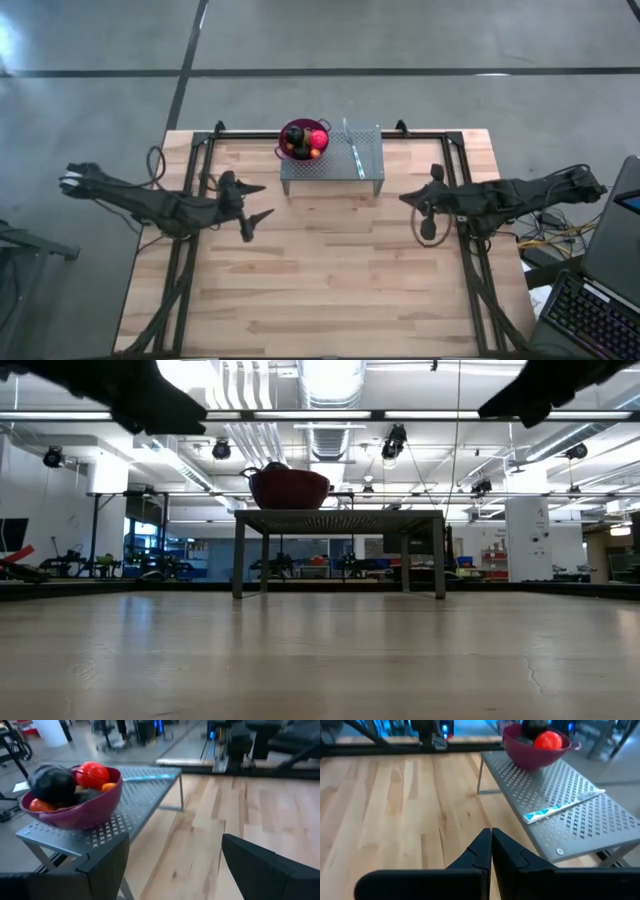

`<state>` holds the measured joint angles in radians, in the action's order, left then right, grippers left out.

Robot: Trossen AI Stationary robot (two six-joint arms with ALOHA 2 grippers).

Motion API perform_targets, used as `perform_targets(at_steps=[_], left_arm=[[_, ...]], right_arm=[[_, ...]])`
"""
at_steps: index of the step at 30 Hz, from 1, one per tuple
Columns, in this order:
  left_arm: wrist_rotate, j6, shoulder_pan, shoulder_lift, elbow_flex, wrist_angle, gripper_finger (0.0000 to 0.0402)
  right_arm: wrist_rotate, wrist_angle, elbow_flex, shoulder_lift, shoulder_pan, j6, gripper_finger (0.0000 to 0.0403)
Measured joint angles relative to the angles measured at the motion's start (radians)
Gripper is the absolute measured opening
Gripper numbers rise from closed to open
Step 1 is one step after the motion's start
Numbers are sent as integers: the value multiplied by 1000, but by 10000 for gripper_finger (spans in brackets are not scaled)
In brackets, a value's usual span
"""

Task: Pick & Place Fruit
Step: Return to Home Position

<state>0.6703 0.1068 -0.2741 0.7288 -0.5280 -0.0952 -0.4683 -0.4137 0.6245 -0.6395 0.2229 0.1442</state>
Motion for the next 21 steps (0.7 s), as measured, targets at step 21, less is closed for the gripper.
perform_targets(at_steps=[21], left_arm=[[-114, -95, 0, -443, 371, 139, 321]], right_arm=[[248, 373, -453, 358, -153, -47, 8]])
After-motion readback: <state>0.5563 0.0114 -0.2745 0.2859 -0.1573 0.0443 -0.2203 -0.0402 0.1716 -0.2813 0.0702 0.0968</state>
